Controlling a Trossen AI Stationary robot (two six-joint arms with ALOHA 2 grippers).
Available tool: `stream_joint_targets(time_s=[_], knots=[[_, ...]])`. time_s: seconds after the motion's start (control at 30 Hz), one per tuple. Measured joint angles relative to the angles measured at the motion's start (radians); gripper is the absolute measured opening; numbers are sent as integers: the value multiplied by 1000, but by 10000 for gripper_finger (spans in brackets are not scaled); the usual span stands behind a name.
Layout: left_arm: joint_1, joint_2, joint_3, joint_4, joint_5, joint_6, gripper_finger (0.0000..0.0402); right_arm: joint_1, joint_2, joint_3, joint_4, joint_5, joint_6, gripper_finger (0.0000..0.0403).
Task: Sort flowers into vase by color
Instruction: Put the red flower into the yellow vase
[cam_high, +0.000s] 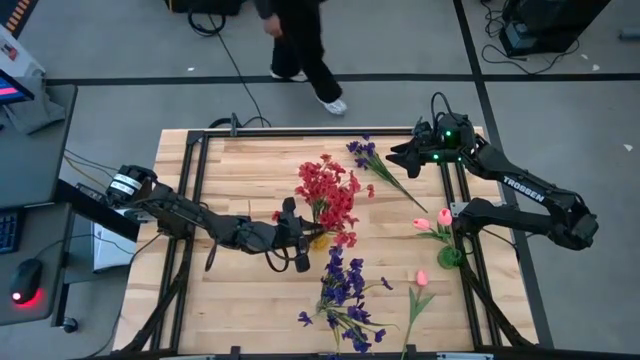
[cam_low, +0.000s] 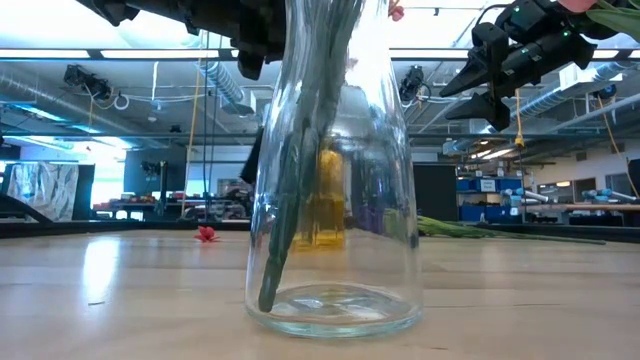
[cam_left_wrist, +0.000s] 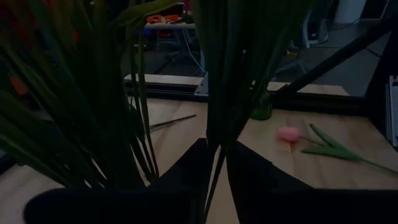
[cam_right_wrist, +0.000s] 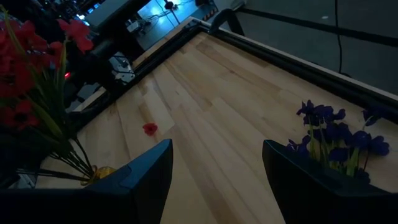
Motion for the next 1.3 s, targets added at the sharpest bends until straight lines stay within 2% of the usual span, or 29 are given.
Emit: stream_joint_targets(time_s=[0.33, 0.5, 0.7, 1.03, 1.3], knots=[[-10, 0, 0, -1, 0, -51, 141, 0, 0, 0, 0, 0, 0, 256], [-20, 0, 0, -3, 0, -77, 163, 0, 0, 0, 0, 3, -2, 256], [-26, 0, 0, -5, -44, -73, 163, 0, 0, 0, 0, 2, -2, 256], [-26, 0, 0, 24, -43, -67, 163, 0, 0, 0, 0, 0, -1, 256], [-24, -1, 7, 65, -37, 51, 163, 0, 0, 0, 0, -1, 0, 256]])
